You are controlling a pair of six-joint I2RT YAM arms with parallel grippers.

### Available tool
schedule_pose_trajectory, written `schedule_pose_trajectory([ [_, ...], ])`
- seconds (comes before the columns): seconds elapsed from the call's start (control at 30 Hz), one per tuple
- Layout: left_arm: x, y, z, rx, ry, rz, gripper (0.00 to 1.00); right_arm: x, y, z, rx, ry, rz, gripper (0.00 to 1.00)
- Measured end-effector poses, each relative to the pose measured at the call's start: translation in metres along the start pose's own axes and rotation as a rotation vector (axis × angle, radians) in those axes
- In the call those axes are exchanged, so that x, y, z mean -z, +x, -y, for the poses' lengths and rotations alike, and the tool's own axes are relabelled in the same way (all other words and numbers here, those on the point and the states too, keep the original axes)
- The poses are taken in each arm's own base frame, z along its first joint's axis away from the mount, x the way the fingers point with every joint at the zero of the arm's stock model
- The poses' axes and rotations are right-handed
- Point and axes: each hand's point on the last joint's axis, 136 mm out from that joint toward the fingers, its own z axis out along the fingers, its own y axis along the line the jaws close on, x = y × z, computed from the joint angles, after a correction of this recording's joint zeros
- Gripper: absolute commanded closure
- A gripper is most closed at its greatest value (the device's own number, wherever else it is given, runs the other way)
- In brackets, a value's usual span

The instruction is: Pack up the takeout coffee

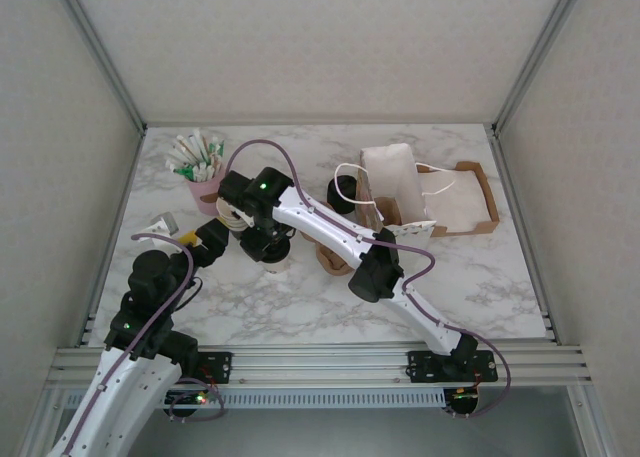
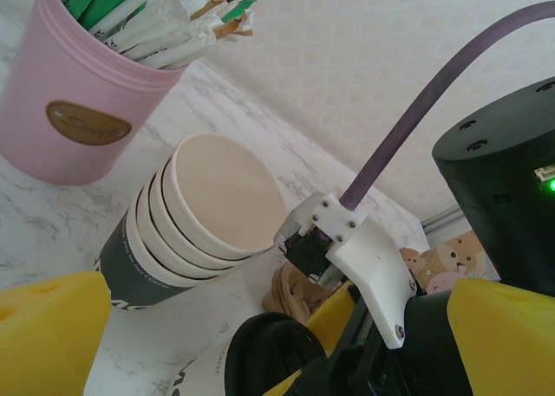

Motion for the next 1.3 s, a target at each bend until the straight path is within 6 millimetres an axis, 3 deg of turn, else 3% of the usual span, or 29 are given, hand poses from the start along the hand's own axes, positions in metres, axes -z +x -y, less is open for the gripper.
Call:
schedule_pose_trajectory([
  [0.27,0.002,-0.002,0.002,0.001,0.010,0.010,0.00,0.018,0.000,0.000,-0.020,-0.010,0.032,0.26],
  [0.67,0.005,-0.010,0.009,-0.001,0.024,0.025,0.00,0.108,0.009,0.003,-0.052,-0.057,0.187,0.26],
  [0.9,0.003,-0.018,0.018,-0.013,0.026,0.026,0.00,0.160,0.027,0.008,-0.063,-0.074,0.266,0.26],
  [1.3,-0.010,-0.035,0.049,-0.033,0.080,0.005,0.00,0.229,0.060,0.016,-0.083,-0.102,0.391,0.26],
])
